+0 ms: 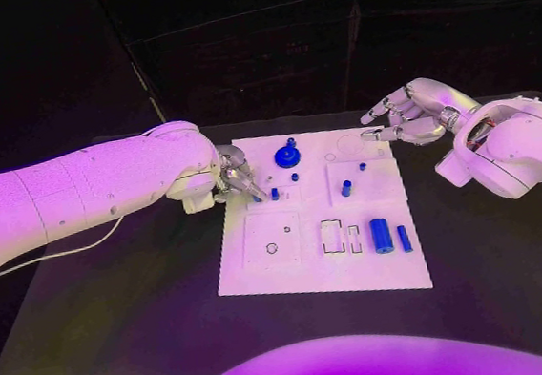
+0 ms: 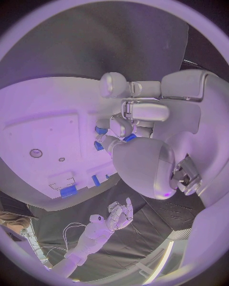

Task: Assemble the parts on the task board

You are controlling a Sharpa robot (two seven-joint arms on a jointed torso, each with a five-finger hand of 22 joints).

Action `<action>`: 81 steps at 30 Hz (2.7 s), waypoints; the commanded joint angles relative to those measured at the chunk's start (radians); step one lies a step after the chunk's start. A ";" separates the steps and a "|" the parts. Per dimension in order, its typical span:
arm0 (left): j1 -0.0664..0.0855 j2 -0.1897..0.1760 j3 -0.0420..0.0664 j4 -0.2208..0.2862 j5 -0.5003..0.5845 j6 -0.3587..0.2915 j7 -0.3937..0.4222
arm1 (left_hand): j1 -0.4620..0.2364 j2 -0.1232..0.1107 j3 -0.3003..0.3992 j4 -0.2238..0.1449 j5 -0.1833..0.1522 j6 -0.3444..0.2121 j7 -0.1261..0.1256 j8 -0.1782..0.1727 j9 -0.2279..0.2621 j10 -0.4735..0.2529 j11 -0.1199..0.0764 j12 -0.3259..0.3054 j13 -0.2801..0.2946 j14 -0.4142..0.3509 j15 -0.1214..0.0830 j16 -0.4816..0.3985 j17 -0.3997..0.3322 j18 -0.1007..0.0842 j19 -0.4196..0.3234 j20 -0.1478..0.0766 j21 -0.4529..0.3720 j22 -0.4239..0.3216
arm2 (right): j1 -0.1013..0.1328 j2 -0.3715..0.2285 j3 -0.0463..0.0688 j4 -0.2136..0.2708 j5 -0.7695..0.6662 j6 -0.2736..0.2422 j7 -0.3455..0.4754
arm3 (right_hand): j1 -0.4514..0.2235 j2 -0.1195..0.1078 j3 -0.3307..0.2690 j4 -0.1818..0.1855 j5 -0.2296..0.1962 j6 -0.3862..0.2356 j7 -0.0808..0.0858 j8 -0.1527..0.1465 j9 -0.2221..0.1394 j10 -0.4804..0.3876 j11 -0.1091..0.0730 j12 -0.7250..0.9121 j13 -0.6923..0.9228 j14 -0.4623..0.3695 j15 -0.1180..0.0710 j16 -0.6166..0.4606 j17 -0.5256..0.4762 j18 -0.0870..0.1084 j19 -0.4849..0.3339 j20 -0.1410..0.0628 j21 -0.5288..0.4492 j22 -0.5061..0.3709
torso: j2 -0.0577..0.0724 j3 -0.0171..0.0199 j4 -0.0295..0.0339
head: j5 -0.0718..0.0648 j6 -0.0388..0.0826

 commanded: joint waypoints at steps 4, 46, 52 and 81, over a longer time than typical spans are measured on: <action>-0.001 -0.004 0.000 0.006 0.023 -0.012 0.012 | -0.054 -0.025 0.226 -0.165 0.003 0.007 0.001 0.004 0.001 0.000 0.006 -0.006 0.000 0.090 0.006 -0.002 0.190 -0.008 -0.001 0.005 -0.004 0.003 | 0.002 0.001 0.001 0.000 0.002 0.008 0.007 | -0.004 0.008 -0.002 0.005 0.004 -0.004 -0.005 0.005 -0.002 0.007 -0.003 0.004 0.003 0.081 -0.008 -0.003 0.178 0.018 0.000 -0.003 -0.003 0.001 | 0.000 0.0002 0.0002 | 0.000 0.000; 0.070 0.085 0.000 -0.126 0.125 0.368 -0.019 | -0.129 -0.075 0.417 -0.196 0.006 0.002 0.007 0.038 0.015 -0.003 0.012 -0.015 -0.016 0.089 0.011 -0.005 0.183 0.000 -0.019 0.011 -0.034 -0.022 | 0.002 0.014 0.001 -0.007 0.002 0.014 0.004 | -0.003 0.008 -0.002 0.005 0.005 -0.004 -0.005 0.005 -0.002 0.006 -0.003 0.003 0.002 0.081 -0.008 -0.003 0.178 0.018 0.000 -0.003 -0.003 0.001 | 0.001 0.0007 -0.0022 | -0.003 0.000; 0.073 0.123 -0.001 -0.182 0.127 0.428 -0.024 | -0.130 -0.075 0.418 -0.196 0.006 0.001 0.008 0.038 0.015 -0.001 0.012 -0.012 -0.011 0.089 0.011 -0.004 0.185 -0.001 -0.018 0.012 -0.032 -0.020 | 0.002 0.016 0.001 -0.008 0.002 0.014 0.003 | -0.003 0.008 -0.002 0.005 0.005 -0.004 -0.005 0.005 -0.002 0.006 -0.003 0.003 0.002 0.081 -0.008 -0.003 0.178 0.018 0.000 -0.003 -0.003 0.001 | 0.002 0.0007 -0.0020 | -0.005 -0.002; 0.070 0.169 -0.001 -0.225 -0.041 0.364 -0.034 | -0.128 -0.071 0.422 -0.196 0.006 0.002 0.008 0.039 0.015 0.003 0.012 -0.007 -0.002 0.090 0.011 -0.002 0.191 -0.006 -0.007 0.012 -0.012 0.004 | 0.002 0.022 0.001 -0.010 0.002 0.015 0.004 | -0.002 0.008 -0.002 0.005 0.006 -0.004 -0.005 0.005 -0.002 0.007 -0.003 0.004 0.003 0.081 -0.008 -0.003 0.178 0.018 0.000 -0.003 -0.003 0.001 | 0.000 0.0001 0.0004 | -0.002 -0.007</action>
